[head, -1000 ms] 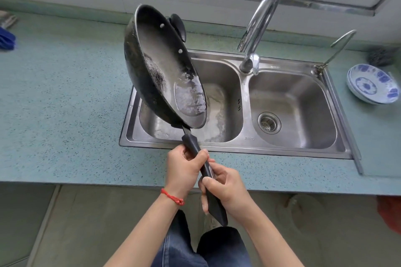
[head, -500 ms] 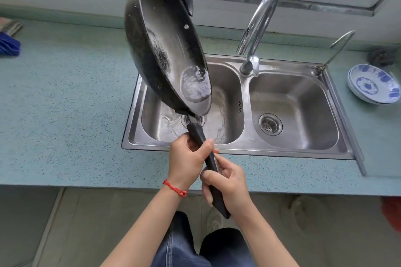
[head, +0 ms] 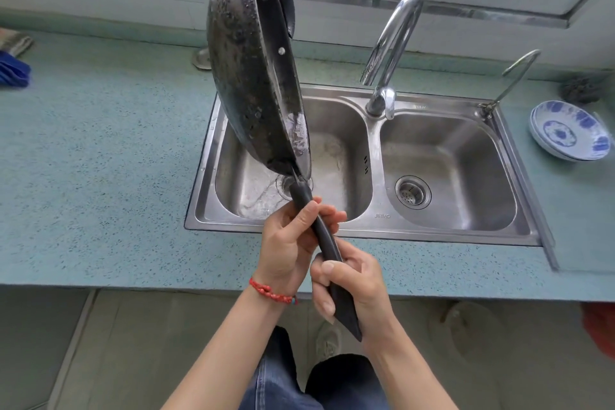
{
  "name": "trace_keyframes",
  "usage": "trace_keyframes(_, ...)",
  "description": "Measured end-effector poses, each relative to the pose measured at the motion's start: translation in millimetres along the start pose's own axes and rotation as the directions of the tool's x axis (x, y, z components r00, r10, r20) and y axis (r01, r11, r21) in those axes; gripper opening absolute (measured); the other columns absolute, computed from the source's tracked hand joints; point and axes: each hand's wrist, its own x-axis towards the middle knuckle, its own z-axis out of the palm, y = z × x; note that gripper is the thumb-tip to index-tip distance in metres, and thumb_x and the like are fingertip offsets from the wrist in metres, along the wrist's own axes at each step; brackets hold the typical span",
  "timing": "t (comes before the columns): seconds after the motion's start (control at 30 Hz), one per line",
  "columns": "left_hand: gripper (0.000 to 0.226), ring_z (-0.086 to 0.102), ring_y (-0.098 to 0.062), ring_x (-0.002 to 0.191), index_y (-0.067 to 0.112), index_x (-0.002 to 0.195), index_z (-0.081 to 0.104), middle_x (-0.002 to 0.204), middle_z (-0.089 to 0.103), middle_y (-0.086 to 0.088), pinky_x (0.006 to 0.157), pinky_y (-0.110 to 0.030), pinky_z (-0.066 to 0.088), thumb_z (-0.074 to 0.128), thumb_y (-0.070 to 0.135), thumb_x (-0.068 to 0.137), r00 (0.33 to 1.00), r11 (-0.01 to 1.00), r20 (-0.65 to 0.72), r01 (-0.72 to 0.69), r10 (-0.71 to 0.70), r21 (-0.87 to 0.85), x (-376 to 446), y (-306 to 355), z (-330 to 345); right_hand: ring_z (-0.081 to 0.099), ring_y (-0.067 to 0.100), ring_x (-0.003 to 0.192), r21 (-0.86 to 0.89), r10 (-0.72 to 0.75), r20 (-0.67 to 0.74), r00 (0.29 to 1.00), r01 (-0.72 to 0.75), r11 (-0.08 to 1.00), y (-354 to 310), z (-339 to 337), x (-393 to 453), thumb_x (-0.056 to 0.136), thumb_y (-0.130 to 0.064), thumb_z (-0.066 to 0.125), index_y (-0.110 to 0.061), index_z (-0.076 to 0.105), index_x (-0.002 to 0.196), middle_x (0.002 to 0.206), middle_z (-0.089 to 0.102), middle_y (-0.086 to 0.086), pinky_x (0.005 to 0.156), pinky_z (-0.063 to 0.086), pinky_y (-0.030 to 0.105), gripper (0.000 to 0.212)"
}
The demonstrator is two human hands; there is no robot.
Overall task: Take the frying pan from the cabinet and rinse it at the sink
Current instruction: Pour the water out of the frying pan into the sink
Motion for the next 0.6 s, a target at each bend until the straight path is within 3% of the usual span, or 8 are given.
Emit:
trace_keyframes(0.1,0.013,0.065,-0.017,0.057,0.004,0.080,0.056,0.059,0.063,-0.002,0.057,-0.025,0.054,0.066,0.009,0.073,1.000,0.996,-0.015,-0.017,0.018,0.091,0,4,0,0.034,0.014,0.025,-0.026,0.020,0.023,1.000,-0.019,0.999,-2,-3,1,0.060,-0.016,0.062,-0.007,0.053,0.066,0.046,0.037,0.010,0.031,0.034,0.017,0.014)
trace_keyframes(0.23,0.004,0.061,-0.014,0.054,0.004,0.077,0.056,0.055,0.061,0.002,0.055,-0.025,0.053,0.059,0.006,0.079,0.992,0.966,-0.072,-0.083,0.104,0.246,0,2,1,0.042,0.015,0.030,-0.103,0.063,0.077,0.995,-0.055,0.993,-4,-13,4,0.063,-0.019,0.060,0.004,0.051,0.087,0.052,0.046,0.007,0.034,0.039,0.019,0.034)
trace_keyframes(0.33,0.007,0.063,-0.013,0.053,0.004,0.075,0.056,0.052,0.062,0.002,0.052,-0.024,0.051,0.058,0.004,0.082,0.982,0.924,-0.109,-0.107,0.157,0.367,-1,0,-3,0.050,0.017,0.036,-0.189,0.101,0.095,0.990,-0.082,0.979,-2,-20,5,0.068,-0.018,0.059,0.021,0.045,0.093,0.056,0.054,0.006,0.039,0.045,0.023,0.049)
trace_keyframes(0.43,0.009,0.064,-0.011,0.052,0.004,0.075,0.055,0.049,0.063,0.003,0.049,-0.021,0.050,0.059,0.003,0.082,0.975,0.887,-0.124,-0.110,0.184,0.449,-3,-3,-5,0.054,0.018,0.039,-0.274,0.122,0.087,0.989,-0.094,0.957,-2,-21,4,0.074,-0.011,0.056,0.014,0.051,0.095,0.061,0.057,0.007,0.043,0.048,0.026,0.032)
trace_keyframes(0.53,0.010,0.065,-0.010,0.052,0.005,0.075,0.054,0.048,0.064,0.003,0.047,-0.020,0.050,0.060,0.002,0.082,0.972,0.879,-0.139,-0.104,0.189,0.465,-3,-7,-7,0.053,0.022,0.041,-0.372,0.142,0.071,0.987,-0.106,0.922,-4,-21,3,0.071,-0.015,0.056,-0.006,0.058,0.079,0.065,0.053,0.023,0.046,0.048,0.029,0.012)
trace_keyframes(0.6,0.009,0.066,-0.011,0.052,0.003,0.075,0.054,0.048,0.064,0.002,0.046,-0.021,0.049,0.060,0.002,0.081,0.971,0.874,-0.144,-0.102,0.192,0.474,-3,-9,-7,0.051,0.023,0.041,-0.410,0.141,0.054,0.989,-0.107,0.906,-4,-22,2,0.072,-0.015,0.055,-0.010,0.057,0.074,0.065,0.051,0.024,0.047,0.048,0.030,0.005)
